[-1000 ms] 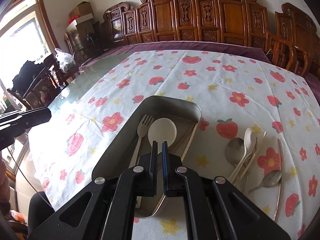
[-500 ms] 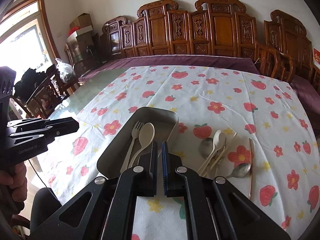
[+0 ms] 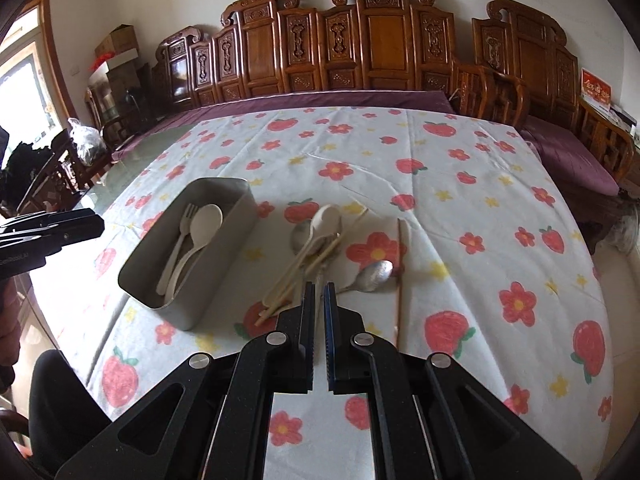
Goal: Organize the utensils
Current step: 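Reach the right tool to a wooden chopstick and close on it, then grasp the small white plastic spoon with the left tool while the right tool holds the chopstick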
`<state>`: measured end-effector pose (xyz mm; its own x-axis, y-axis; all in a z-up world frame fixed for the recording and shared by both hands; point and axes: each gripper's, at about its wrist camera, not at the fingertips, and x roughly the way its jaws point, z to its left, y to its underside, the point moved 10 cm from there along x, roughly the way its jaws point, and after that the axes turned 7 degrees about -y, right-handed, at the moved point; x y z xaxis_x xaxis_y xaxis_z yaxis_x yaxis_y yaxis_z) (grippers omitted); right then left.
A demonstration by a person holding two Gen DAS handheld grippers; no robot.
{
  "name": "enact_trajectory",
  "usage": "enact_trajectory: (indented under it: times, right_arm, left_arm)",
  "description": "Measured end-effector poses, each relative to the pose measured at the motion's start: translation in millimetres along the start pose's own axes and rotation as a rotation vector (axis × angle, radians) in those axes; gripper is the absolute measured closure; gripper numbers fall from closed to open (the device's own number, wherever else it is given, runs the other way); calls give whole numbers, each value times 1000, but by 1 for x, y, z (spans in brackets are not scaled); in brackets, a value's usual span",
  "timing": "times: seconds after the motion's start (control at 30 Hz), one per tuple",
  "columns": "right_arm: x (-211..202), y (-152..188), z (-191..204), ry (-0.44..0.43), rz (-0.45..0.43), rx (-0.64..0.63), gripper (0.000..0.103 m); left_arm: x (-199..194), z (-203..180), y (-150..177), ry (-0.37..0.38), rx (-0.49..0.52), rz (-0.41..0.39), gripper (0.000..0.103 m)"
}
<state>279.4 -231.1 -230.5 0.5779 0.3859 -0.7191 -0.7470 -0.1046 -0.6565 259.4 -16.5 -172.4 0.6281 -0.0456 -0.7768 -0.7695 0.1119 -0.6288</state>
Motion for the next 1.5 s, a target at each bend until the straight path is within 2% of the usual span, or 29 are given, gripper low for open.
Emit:
enact_trajectory:
  times: [0.1, 0.4, 0.9, 1.13, 1.5]
  right_arm:
    - [4, 5, -15, 19, 9, 13, 91]
    - [39, 26, -43, 56, 84, 25, 91]
    - [95, 31, -68, 94, 175, 8, 91]
    - [91, 35, -75, 114, 192, -19, 97]
    - [79, 45, -83, 79, 183, 21, 97]
  left_arm:
    - [6, -10, 3, 11, 11, 12, 59]
    - [24, -38, 12, 37, 42, 50, 59]
    - [46, -56, 14, 39, 72, 85, 59]
    - [60, -68, 9, 45, 86, 98, 59]
    - [99, -99, -1, 81, 122, 133, 59]
